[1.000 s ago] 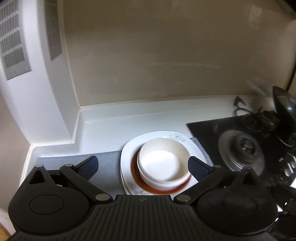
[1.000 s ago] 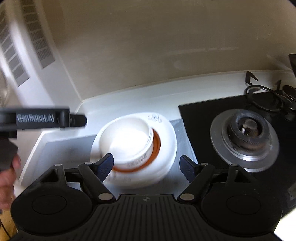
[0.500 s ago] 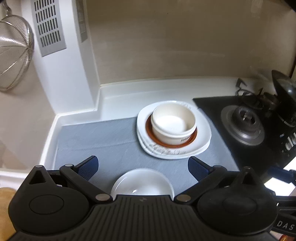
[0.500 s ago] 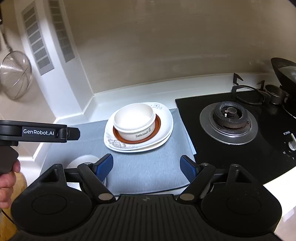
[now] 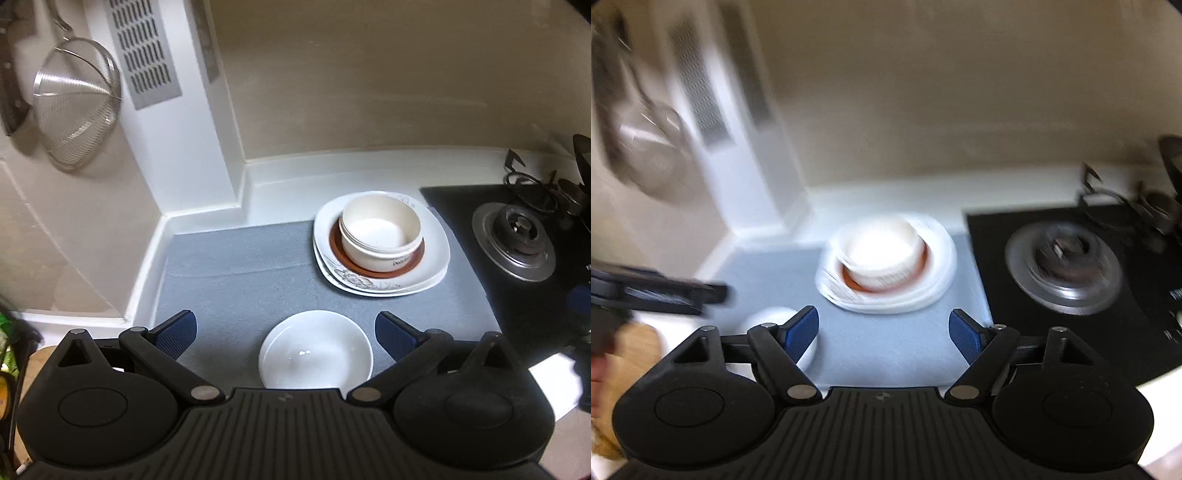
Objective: Organize plates and bowls
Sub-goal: 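Move the left gripper toward the teal swirl bowl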
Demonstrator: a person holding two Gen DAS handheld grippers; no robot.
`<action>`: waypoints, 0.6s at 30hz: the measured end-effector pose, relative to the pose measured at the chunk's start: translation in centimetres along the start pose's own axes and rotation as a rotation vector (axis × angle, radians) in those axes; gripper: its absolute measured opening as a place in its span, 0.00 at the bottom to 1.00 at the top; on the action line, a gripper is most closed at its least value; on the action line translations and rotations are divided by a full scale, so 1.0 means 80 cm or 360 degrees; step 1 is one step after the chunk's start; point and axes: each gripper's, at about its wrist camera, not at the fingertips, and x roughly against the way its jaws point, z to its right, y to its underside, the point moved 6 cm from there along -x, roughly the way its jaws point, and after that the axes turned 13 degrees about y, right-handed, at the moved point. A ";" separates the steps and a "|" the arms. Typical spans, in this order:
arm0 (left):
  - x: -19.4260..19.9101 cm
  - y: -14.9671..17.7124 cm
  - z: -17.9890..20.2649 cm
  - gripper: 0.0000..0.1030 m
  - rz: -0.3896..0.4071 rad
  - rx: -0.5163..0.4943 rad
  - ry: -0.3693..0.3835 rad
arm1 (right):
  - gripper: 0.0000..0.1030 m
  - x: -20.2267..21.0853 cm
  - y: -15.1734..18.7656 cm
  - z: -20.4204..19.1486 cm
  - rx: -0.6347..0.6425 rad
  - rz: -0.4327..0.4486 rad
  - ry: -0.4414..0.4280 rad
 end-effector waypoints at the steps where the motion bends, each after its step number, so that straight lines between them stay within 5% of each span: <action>1: 0.004 0.002 0.001 1.00 0.0008 0.0004 -0.0010 | 0.83 0.010 -0.005 -0.001 0.0020 0.0049 0.0004; 13: 0.027 0.022 -0.016 1.00 -0.0039 0.0083 -0.0068 | 0.93 0.018 0.009 -0.036 0.0306 0.0028 -0.0088; 18: 0.029 0.015 -0.034 1.00 -0.0034 0.0091 -0.0068 | 0.93 0.013 0.009 -0.045 0.0228 -0.0019 -0.0111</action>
